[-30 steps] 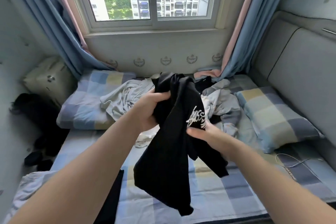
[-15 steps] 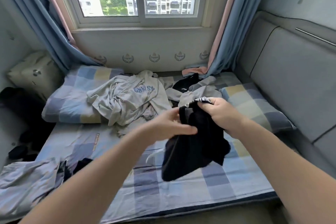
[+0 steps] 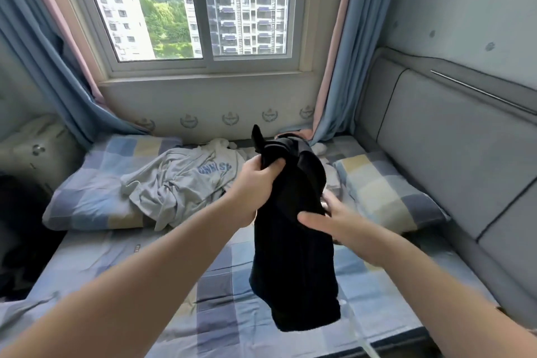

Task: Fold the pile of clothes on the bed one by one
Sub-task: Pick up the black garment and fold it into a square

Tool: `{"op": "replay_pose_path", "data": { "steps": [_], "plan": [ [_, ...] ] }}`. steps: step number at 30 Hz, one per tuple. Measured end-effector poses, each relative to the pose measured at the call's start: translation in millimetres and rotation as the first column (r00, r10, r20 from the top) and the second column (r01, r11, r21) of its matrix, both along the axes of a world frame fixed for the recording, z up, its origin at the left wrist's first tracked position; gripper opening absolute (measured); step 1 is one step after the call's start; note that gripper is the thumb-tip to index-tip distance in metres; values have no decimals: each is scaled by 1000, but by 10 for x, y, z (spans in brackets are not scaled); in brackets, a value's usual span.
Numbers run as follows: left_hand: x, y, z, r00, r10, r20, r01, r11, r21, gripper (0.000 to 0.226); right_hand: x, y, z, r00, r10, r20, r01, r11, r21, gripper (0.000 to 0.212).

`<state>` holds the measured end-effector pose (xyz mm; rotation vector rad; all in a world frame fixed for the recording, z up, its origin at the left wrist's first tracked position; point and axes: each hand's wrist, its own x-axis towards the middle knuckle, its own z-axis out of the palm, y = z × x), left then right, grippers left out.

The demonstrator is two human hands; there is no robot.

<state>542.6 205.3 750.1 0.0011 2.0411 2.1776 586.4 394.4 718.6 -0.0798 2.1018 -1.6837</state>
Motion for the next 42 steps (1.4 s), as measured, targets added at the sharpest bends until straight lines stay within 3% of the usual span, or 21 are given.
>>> {"op": "replay_pose_path", "data": {
  "steps": [4, 6, 9, 12, 14, 18, 21, 22, 26, 29, 32, 35, 37, 39, 40, 42],
  "plan": [
    [-41, 18, 266, 999, 14, 33, -16, 999, 45, 16, 12, -283, -182, 990, -107, -87, 101, 992, -72, 29],
    [-109, -42, 365, 995, 73, 63, -77, 995, 63, 21, -59, -357, -148, 977, -174, -124, 161, 981, -110, 16],
    [-247, -210, 490, 984, 85, 158, -101, 990, 101, 37, -187, -425, -38, 968, -207, -142, 186, 971, -149, 17],
    [-313, -371, 518, 983, -50, 179, 41, 998, 55, 55, -321, -431, 103, 948, -289, -131, 247, 932, -266, 15],
    [-303, -471, 501, 979, -136, 152, 146, 988, -53, 58, -420, -432, 209, 932, -349, -102, 294, 887, -355, 17],
    [-228, -579, 414, 964, -266, 16, 260, 929, -263, 26, -611, -500, 406, 913, -406, -39, 345, 820, -456, 22],
    [-310, -616, 318, 984, -124, -131, 70, 932, -356, 7, -712, -549, 489, 916, -399, -30, 344, 824, -449, 22],
    [-369, -648, 297, 987, -74, -139, 20, 935, -354, 10, -762, -546, 491, 912, -410, -21, 359, 821, -444, 23],
    [-615, -824, 296, 985, 170, -24, -172, 980, -100, 22, -996, -386, 400, 877, -478, -59, 433, 836, -337, 34],
    [-792, -1048, 442, 917, 364, 161, -389, 905, 174, 35, -1188, -187, 247, 842, -530, -103, 503, 839, -208, 28],
    [-969, -1299, 521, 884, 391, 255, -449, 861, 238, 32, -1384, -166, 65, 804, -562, -193, 572, 820, -1, 33],
    [-1044, -1326, 541, 920, 258, 294, -330, 916, 230, 31, -1392, -463, 45, 849, -387, -360, 478, 852, 212, 69],
    [-1126, -1275, 573, 942, 178, 286, -256, 929, 266, 29, -1301, -837, 103, 938, -119, -324, 182, 968, 172, 81],
    [-1212, -1209, 611, 953, 105, 283, -198, 926, 322, 27, -1240, -1286, 97, 969, 87, -229, -69, 994, 85, 78],
    [-1248, -1191, 639, 957, 81, 279, -181, 918, 353, 26, -1262, -1485, 24, 970, 90, -226, -81, 995, 50, 71],
    [-1345, -1242, 662, 960, 78, 269, -178, 912, 369, 28, -1361, -1813, -95, 966, -77, -248, 59, 995, -76, 30]
  ]
}}
